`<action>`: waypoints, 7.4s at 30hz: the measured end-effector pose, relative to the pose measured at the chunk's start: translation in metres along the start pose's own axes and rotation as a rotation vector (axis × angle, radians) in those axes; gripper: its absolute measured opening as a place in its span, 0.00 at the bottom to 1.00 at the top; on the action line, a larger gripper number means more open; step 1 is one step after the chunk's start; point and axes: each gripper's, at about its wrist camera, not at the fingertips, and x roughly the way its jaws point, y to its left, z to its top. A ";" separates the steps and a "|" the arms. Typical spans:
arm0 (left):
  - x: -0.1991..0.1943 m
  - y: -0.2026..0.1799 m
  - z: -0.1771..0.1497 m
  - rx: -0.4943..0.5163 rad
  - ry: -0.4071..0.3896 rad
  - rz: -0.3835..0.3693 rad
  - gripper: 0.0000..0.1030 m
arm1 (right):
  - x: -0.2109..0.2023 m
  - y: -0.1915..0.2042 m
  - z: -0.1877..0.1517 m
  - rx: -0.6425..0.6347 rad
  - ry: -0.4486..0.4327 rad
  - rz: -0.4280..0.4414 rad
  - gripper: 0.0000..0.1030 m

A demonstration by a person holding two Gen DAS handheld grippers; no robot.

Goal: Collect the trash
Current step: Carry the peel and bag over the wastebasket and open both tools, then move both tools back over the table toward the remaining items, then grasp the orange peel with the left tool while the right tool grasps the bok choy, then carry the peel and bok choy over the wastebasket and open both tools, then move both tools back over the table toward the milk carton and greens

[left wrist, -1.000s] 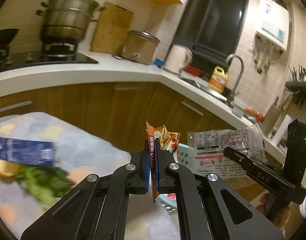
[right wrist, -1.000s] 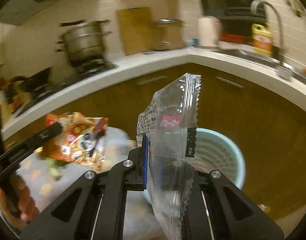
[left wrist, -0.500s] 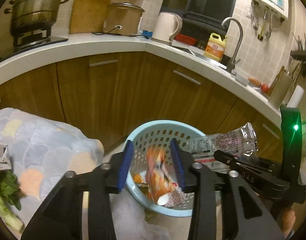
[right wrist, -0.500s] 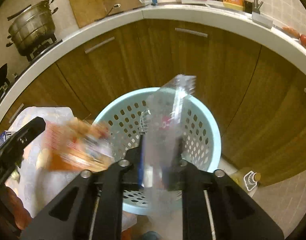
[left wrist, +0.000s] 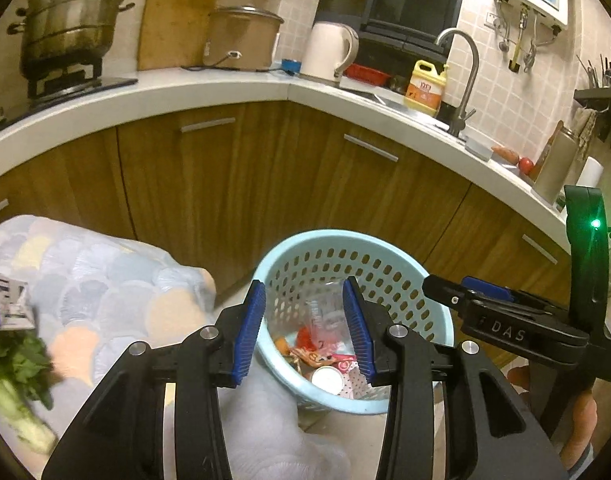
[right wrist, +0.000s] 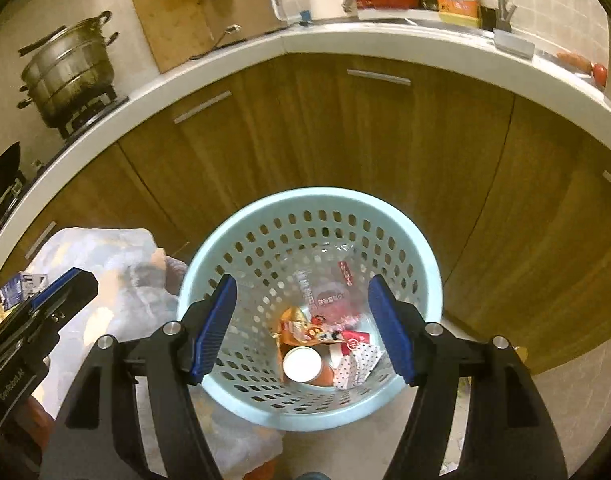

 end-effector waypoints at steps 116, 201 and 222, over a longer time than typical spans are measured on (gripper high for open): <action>-0.189 0.135 -0.021 -0.230 -0.323 0.230 0.05 | -0.086 0.166 -0.079 -0.413 -0.133 0.295 0.25; -0.139 0.144 -0.013 -0.127 -0.089 0.285 0.74 | -0.037 0.199 -0.046 -0.315 -0.032 0.263 0.50; -0.164 0.277 -0.039 -0.240 -0.025 0.248 0.74 | -0.005 0.270 -0.090 -0.509 -0.095 0.186 0.64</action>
